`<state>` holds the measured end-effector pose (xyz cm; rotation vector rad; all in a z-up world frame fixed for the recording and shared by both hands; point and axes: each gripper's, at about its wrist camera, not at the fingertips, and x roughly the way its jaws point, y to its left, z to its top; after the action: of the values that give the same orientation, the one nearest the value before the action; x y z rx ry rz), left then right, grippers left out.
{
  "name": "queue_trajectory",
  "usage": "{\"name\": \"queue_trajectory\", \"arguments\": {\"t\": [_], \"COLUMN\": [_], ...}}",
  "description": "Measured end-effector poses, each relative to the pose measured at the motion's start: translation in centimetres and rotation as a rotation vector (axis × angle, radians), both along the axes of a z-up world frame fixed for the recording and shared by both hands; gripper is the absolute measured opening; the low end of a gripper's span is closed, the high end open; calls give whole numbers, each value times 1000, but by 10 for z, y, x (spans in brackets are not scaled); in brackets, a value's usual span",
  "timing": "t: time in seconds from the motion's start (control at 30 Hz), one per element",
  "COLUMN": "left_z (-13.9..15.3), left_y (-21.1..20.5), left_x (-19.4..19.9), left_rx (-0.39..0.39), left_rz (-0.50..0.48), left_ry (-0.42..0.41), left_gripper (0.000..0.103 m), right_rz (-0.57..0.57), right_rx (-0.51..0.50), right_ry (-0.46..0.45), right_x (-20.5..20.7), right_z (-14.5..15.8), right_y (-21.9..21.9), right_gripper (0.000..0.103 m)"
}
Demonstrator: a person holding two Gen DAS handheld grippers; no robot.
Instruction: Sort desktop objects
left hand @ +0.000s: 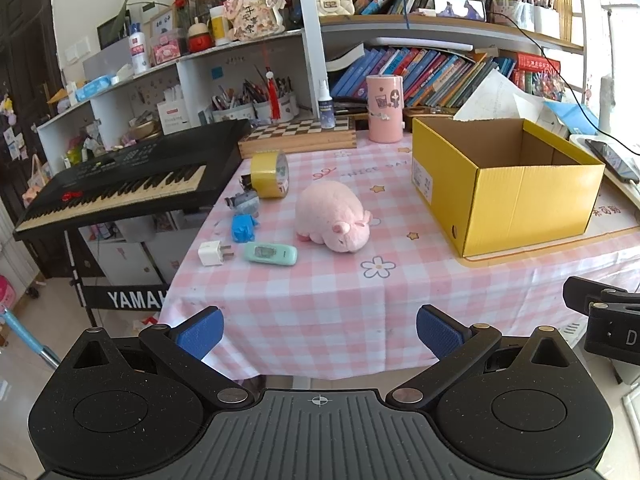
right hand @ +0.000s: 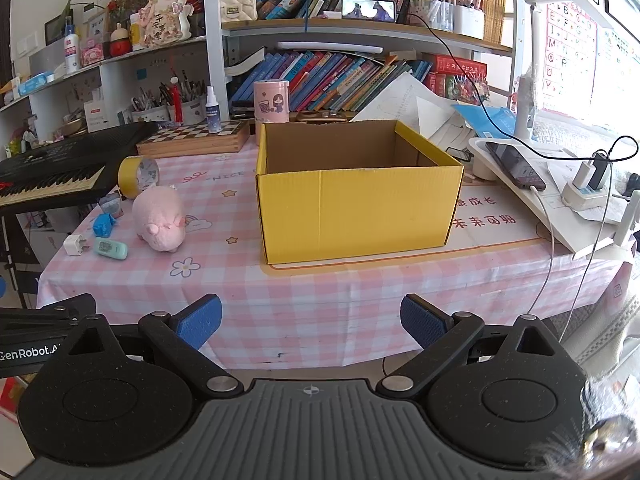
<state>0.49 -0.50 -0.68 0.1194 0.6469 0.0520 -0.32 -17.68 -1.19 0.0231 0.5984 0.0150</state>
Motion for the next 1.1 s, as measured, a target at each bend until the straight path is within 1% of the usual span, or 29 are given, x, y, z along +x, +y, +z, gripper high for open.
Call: {"name": "queue_trajectory", "arguments": {"t": [0.7,0.8,1.1], "left_z": [3,3,2], "left_y": [0,-1,-3], "left_x": [-5,-6,-6], "left_rx": [-3,-1,-3], "left_rz": [8,7,4], "left_ry": [-12,-6,-2], "left_gripper": [103,103,103], "right_rz": [-2,-2,-2], "right_rx": [0,-1,-1], "right_ry": [-2,-3,0], "right_x": [-8,-8,-9], "right_z": [1,1,0], "right_y": [-3,-3,-3], "right_gripper": [95,91,90]}}
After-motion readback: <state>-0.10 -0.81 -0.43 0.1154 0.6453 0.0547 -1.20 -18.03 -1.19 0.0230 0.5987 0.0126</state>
